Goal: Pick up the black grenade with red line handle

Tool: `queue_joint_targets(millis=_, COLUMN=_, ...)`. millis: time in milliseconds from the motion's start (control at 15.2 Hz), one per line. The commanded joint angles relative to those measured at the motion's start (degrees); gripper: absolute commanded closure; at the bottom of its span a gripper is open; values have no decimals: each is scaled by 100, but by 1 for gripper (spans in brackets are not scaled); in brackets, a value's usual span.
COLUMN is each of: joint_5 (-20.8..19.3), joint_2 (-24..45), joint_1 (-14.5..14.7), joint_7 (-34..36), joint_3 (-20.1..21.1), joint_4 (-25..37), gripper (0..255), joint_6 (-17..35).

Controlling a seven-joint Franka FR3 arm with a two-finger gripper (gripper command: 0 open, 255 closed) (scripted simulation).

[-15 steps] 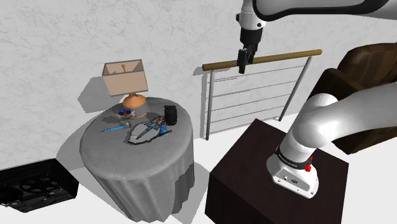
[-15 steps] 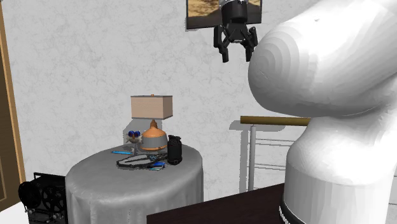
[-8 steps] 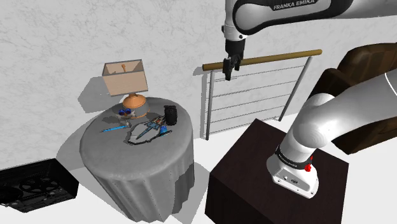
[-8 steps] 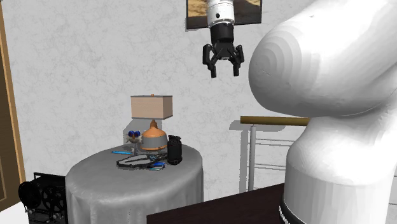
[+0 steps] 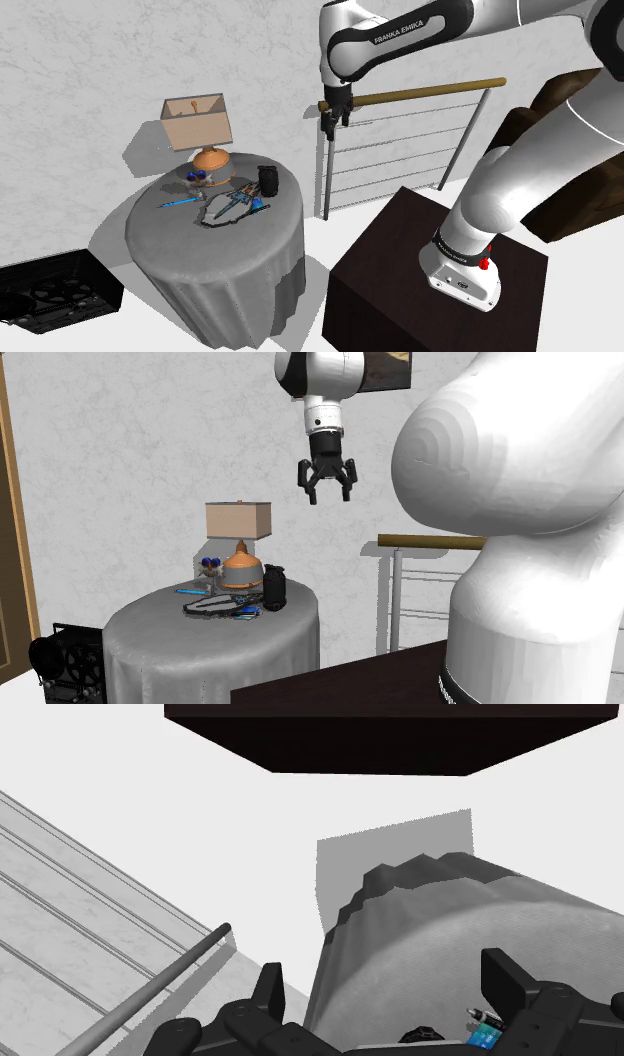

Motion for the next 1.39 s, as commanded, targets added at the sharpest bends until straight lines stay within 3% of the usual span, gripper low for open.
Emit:
queue_joint_targets(millis=0, joint_5=24, joint_2=489, joint_1=24, joint_7=77, joint_3=39, joint_4=209, gripper=0, joint_6=258)
queue_joint_targets(millis=660, joint_5=53, joint_2=2714, joint_1=150, joint_7=392, joint_3=183, joint_4=1496, gripper=0, joint_6=1077)
queue_joint_targets(millis=1320, joint_5=42, joint_2=4995, joint_1=329, joint_7=606, joint_3=243, joint_4=3540, gripper=0, joint_6=1208)
